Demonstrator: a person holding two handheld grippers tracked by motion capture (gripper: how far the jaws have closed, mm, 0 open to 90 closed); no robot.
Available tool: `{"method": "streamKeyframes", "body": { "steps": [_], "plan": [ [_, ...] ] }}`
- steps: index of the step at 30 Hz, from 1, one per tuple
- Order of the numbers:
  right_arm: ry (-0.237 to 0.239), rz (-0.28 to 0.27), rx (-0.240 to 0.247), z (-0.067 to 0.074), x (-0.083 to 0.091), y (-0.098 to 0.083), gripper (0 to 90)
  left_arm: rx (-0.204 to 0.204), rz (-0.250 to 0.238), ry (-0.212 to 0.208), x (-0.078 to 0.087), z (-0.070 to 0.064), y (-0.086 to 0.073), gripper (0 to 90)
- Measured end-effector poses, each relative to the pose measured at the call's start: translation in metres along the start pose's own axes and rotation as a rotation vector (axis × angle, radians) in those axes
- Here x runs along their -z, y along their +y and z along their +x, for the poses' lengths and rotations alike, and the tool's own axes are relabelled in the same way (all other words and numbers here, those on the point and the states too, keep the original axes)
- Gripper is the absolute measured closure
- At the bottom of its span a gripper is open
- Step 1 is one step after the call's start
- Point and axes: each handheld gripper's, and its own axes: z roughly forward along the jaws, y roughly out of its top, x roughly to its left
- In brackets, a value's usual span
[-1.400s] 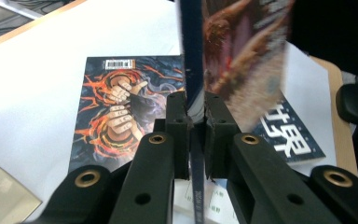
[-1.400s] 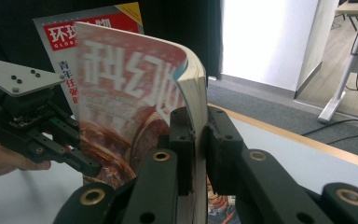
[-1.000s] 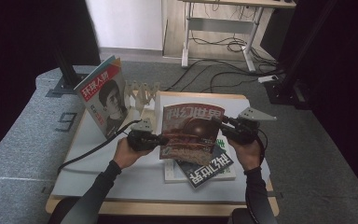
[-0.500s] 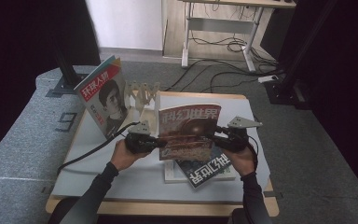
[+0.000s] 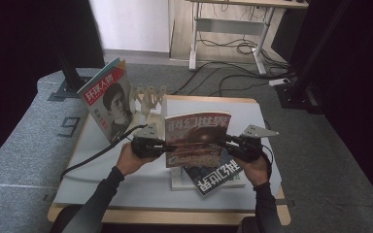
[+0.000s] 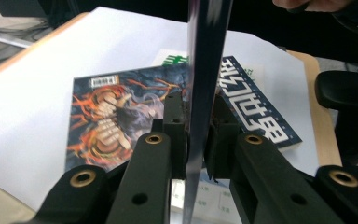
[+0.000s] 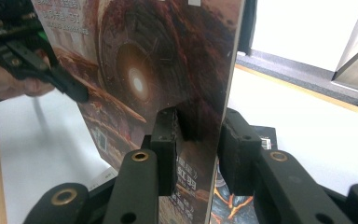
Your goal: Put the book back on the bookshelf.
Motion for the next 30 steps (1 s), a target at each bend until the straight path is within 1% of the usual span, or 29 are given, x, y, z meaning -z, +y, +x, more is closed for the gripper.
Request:
{"method": "streamKeyframes", "body": {
  "steps": [3,5,6,9,10,12,14,19,20,22,25,27,30],
  "plan": [
    [0.000,0.001,0.002,0.001,0.001,0.000,68.3,-0.005,0.004,0.009,0.001,-0.001,0.008,79.5],
    [0.000,-0.003,-0.001,0.001,0.000,-0.001,68.3,0.016,-0.006,0.000,0.002,0.000,0.011,78.6],
    [-0.001,-0.004,-0.002,0.001,0.000,-0.001,68.2,0.021,-0.007,0.003,0.002,0.000,0.013,78.1],
    [-0.002,-0.005,-0.002,0.001,0.000,-0.001,68.2,0.027,0.010,0.009,0.004,0.001,0.019,76.7],
    [-0.003,-0.004,-0.002,0.001,0.000,-0.001,68.2,0.026,0.013,0.007,0.004,0.001,0.021,75.9],
    [-0.004,-0.004,-0.004,0.001,0.000,-0.001,68.2,0.036,0.005,-0.009,0.005,0.002,0.025,75.8],
    [-0.004,-0.004,-0.005,0.001,0.000,-0.001,68.2,0.034,-0.003,-0.015,0.008,0.003,0.030,75.7],
    [-0.003,-0.003,-0.007,0.002,0.001,-0.001,68.2,0.028,-0.008,-0.007,0.012,0.004,0.040,74.5],
    [-0.002,-0.005,-0.008,0.002,0.000,-0.001,68.0,0.026,-0.008,-0.007,0.012,0.004,0.042,72.0],
    [-0.001,-0.006,-0.010,0.001,0.000,-0.001,68.0,0.027,-0.004,-0.012,0.012,0.005,0.045,70.4],
    [-0.002,-0.006,-0.012,0.001,0.001,-0.002,67.8,0.024,0.005,-0.002,0.014,0.005,0.049,71.2],
    [-0.005,-0.004,-0.011,0.002,0.001,-0.002,67.6,0.025,0.005,0.007,0.015,0.006,0.051,73.9],
    [-0.013,-0.001,-0.007,0.003,0.000,-0.002,67.0,0.030,0.001,0.004,0.017,0.007,0.054,76.0]
  ]
}}
